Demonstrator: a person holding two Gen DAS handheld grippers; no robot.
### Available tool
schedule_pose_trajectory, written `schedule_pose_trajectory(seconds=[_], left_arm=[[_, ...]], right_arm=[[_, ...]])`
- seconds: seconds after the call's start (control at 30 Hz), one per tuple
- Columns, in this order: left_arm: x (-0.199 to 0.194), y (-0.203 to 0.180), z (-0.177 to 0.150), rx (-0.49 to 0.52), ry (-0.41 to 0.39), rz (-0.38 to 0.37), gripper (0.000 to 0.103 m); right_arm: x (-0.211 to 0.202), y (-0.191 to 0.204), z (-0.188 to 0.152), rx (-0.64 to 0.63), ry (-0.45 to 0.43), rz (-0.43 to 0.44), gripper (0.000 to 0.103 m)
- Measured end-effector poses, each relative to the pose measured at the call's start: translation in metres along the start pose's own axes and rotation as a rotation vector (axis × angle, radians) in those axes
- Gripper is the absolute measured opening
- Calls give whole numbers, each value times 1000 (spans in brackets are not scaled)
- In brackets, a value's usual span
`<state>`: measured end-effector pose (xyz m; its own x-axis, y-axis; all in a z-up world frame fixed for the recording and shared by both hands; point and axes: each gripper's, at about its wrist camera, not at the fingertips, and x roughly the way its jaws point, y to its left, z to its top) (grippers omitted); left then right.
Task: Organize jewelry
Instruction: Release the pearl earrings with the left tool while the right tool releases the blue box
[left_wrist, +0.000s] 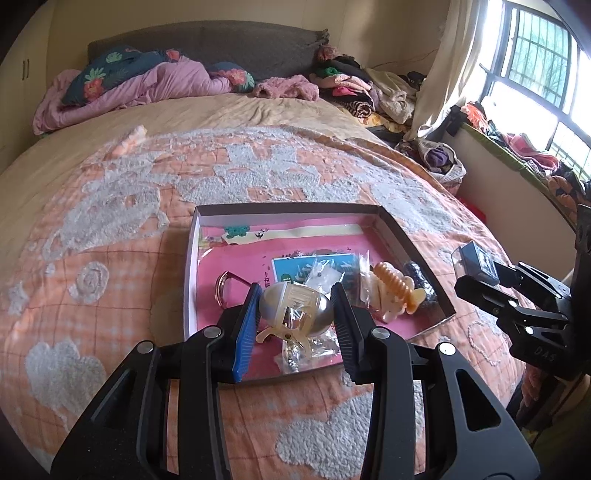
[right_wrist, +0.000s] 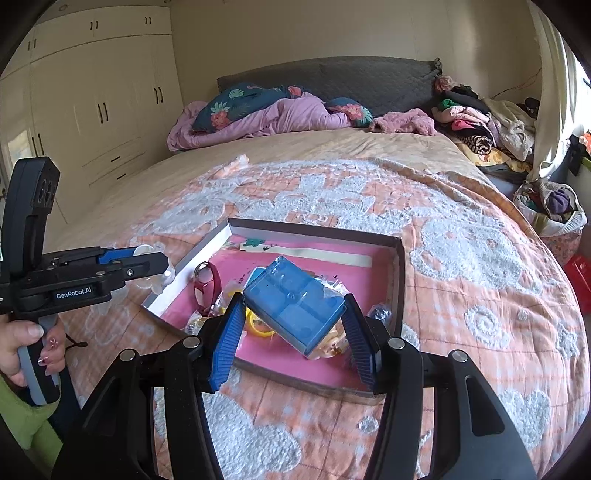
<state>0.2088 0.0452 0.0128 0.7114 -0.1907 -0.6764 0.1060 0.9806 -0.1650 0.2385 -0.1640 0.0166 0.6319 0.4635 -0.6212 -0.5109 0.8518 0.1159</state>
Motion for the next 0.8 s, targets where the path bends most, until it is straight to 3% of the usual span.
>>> schedule_pose_trajectory(seconds=[0.8], left_arm=[[47, 18, -7, -7, 64, 47, 30]], right_arm=[[66, 26, -14, -77, 125, 49, 52]])
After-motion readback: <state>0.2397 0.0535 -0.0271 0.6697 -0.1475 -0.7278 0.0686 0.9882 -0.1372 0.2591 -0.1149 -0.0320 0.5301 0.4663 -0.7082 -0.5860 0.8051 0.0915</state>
